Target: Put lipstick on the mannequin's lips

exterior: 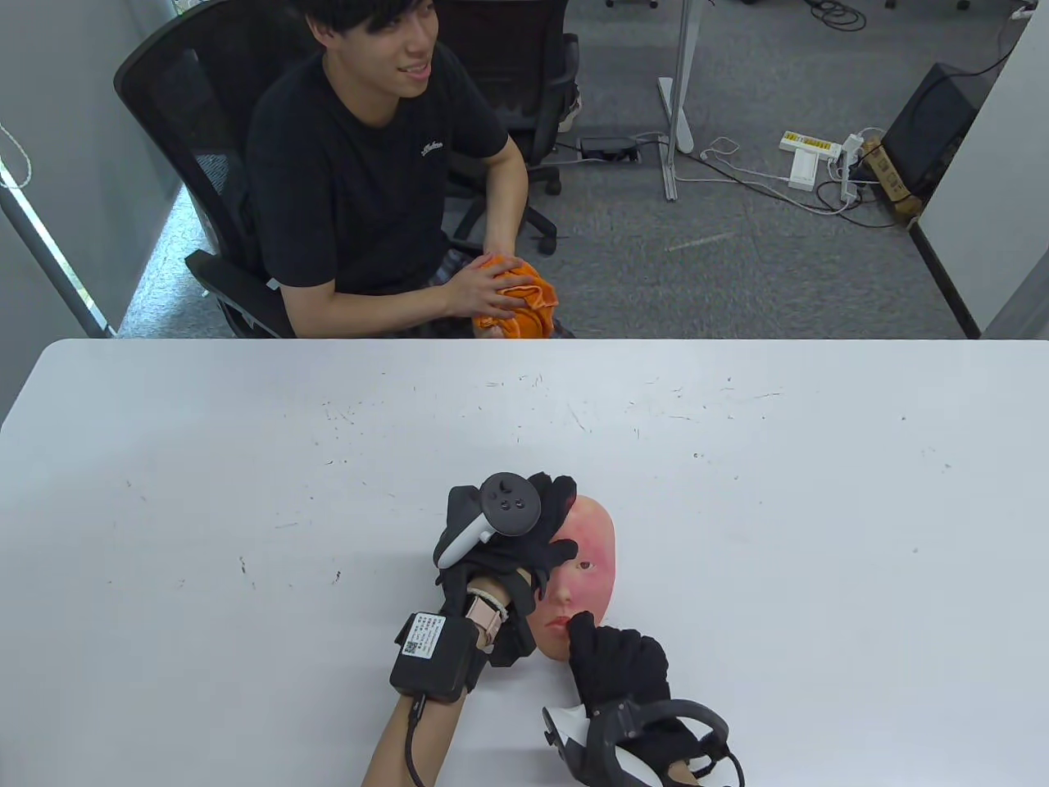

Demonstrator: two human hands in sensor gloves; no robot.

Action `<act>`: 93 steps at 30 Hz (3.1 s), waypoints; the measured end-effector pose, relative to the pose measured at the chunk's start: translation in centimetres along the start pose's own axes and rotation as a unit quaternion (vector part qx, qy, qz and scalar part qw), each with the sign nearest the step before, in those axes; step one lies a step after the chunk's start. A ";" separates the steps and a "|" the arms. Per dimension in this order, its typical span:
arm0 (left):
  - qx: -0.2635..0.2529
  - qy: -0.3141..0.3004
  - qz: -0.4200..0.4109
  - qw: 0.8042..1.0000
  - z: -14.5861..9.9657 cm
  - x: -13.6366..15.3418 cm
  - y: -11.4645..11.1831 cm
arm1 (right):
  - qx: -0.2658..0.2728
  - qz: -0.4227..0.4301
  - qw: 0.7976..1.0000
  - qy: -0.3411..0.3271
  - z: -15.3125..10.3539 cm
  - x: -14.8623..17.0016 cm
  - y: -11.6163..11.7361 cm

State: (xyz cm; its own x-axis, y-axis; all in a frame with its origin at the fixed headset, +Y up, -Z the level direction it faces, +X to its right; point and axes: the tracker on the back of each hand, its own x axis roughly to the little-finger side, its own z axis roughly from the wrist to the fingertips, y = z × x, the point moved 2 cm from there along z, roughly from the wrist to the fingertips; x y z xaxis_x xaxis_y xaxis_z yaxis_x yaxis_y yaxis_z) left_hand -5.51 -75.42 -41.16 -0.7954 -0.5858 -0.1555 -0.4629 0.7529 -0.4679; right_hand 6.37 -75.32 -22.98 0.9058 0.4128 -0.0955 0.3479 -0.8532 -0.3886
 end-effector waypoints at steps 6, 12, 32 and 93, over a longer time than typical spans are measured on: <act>0.004 0.001 0.006 1.000 0.0 -0.1 0.0 | 0.006 0.033 0.999 0.000 0.2 0.1 -0.1; 0.005 0.002 0.008 1.000 0.1 -0.1 0.0 | 0.010 0.037 0.999 0.008 0.4 0.2 -0.1; 0.007 0.003 0.009 1.000 0.1 0.0 0.0 | -0.002 0.030 0.999 -0.014 0.0 -0.1 0.5; 0.012 0.003 0.011 1.000 0.1 0.1 -0.2 | 0.030 -0.035 0.998 -0.050 -0.6 -2.4 0.2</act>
State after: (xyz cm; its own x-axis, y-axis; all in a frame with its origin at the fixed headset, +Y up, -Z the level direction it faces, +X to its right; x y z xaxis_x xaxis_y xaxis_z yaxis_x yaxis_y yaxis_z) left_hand -5.42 -75.64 -41.19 -0.8077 -0.5675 -0.1600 -0.4362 0.7577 -0.4854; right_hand 4.42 -76.67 -22.33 0.8499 0.5034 -0.1557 0.3922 -0.8018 -0.4509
